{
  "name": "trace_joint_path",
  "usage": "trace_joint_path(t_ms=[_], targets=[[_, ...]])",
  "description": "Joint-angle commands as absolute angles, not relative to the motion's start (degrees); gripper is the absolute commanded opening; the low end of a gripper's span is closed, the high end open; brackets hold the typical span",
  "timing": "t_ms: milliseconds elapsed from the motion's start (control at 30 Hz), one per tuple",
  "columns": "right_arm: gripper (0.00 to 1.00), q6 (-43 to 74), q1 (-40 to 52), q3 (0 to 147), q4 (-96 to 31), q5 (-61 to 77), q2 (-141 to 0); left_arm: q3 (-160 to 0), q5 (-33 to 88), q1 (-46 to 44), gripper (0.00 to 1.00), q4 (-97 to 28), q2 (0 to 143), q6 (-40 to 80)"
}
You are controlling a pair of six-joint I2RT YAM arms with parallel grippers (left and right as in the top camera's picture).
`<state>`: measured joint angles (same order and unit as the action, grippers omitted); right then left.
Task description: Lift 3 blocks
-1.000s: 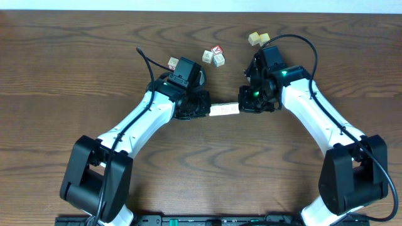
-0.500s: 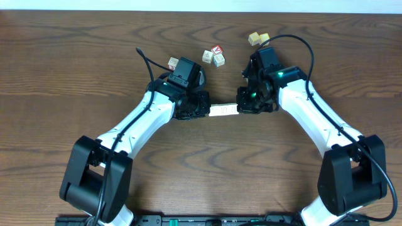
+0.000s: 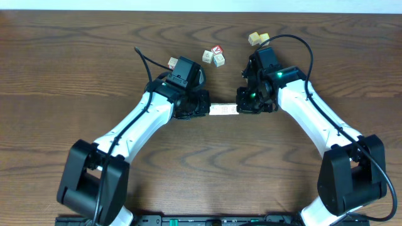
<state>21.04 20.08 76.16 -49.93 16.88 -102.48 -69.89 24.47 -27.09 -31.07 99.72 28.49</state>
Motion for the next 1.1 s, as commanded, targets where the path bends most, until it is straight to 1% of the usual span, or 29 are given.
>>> trace_joint_path(t_ms=[0,1067], targets=[[0.01,22.26,23.27,77.3,-49.01,27.24,-101.8,-70.37,31.51,-29.02,0.07,-29.65,97.25,28.14],[0.01,23.35,23.31,79.2,-49.76,28.6,-99.92,-70.37,31.51,-29.04,0.07,-29.67,97.08,28.18]])
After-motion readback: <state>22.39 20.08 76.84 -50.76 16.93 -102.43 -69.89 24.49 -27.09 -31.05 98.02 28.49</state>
